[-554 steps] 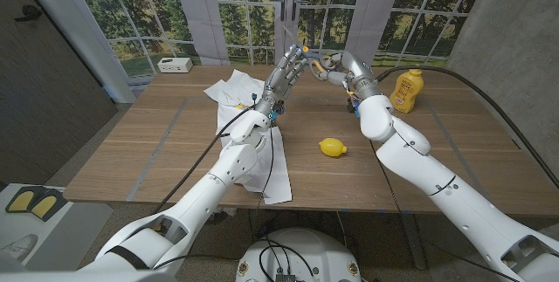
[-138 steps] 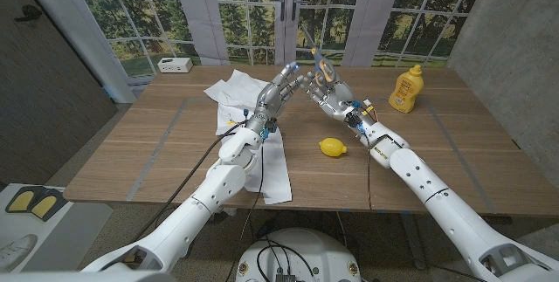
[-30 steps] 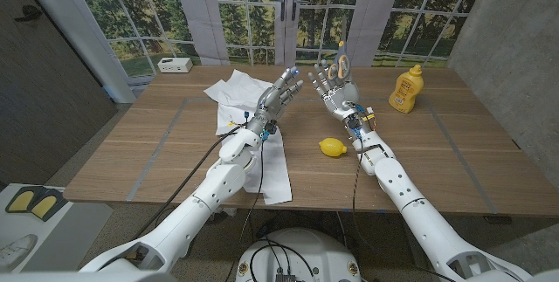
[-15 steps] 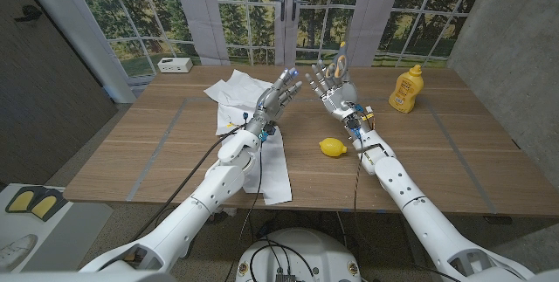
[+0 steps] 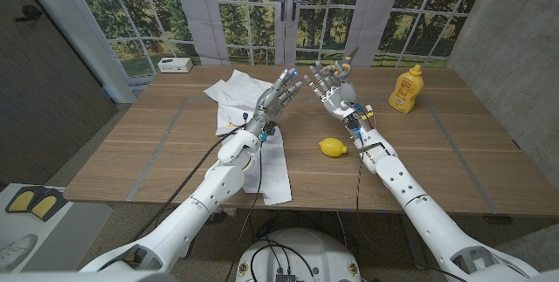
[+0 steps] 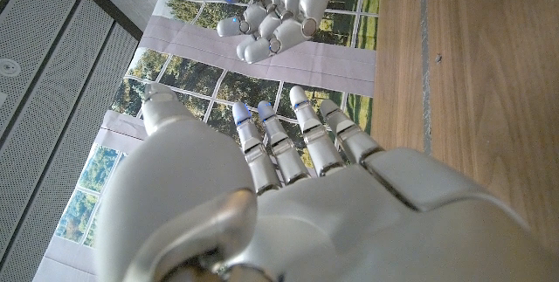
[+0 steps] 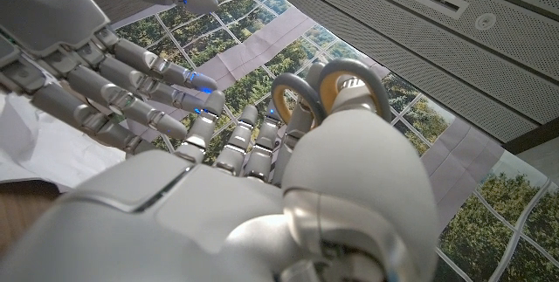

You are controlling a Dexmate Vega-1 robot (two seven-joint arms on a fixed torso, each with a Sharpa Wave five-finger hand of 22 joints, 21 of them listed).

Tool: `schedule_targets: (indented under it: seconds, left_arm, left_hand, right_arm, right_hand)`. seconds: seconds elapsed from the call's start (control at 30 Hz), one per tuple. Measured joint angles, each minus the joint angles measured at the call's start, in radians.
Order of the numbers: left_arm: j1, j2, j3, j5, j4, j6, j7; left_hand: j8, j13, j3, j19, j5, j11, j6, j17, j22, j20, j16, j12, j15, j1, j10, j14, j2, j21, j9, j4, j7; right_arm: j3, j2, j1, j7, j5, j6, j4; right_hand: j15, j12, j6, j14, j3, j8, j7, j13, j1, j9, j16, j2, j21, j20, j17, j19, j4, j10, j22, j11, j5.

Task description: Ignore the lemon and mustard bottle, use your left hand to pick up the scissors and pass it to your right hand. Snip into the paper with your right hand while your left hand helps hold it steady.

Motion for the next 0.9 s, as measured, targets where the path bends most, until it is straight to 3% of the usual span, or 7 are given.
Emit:
schedule_targets:
  seconds: [0.17,0.3,0.9]
  left_arm:
    - [-0.001,-0.001,0.0,-0.001,0.003,0.0,-0.003]
    - [-0.003,-0.003,0.0,-0.001,0.005,0.0,-0.004]
    - [-0.005,-0.006,0.001,-0.001,0.009,-0.002,-0.008]
  left_hand:
    - [0.0,0.0,0.0,0.0,0.0,0.0,0.0,0.0,0.0,0.0,0.0,0.0,0.0,0.0,0.0,0.0,0.0,0.0,0.0,0.0,0.0]
    - [0.0,0.0,-0.003,0.0,0.0,0.0,0.0,0.0,0.0,0.0,0.0,0.0,0.0,0.0,0.0,0.0,0.0,0.0,0.0,0.003,0.0]
    - [0.0,0.0,-0.003,0.0,0.0,0.0,0.009,0.0,0.0,0.0,0.0,-0.004,0.0,0.0,0.0,0.0,0.0,0.0,0.0,0.003,0.001]
  right_arm:
    - [-0.003,-0.01,0.002,0.0,-0.011,0.008,-0.003]
    - [-0.004,-0.014,0.002,-0.006,-0.015,0.011,-0.008]
    - [-0.009,-0.028,-0.001,-0.022,-0.02,0.012,-0.024]
  right_hand:
    - [0.0,0.004,0.073,0.0,0.016,0.03,-0.009,-0.009,0.015,0.018,0.0,0.015,-0.011,-0.009,-0.006,0.009,-0.016,0.034,0.003,-0.027,0.007]
    - [0.0,0.006,0.08,0.0,0.024,0.042,-0.009,-0.009,0.036,0.03,0.0,0.025,-0.014,-0.014,-0.006,0.014,-0.024,0.043,0.003,-0.021,0.011]
    - [-0.002,-0.013,0.08,-0.009,0.024,0.046,-0.009,-0.028,0.04,0.051,-0.008,0.029,-0.026,-0.005,-0.015,0.016,-0.024,0.018,0.002,-0.003,-0.001]
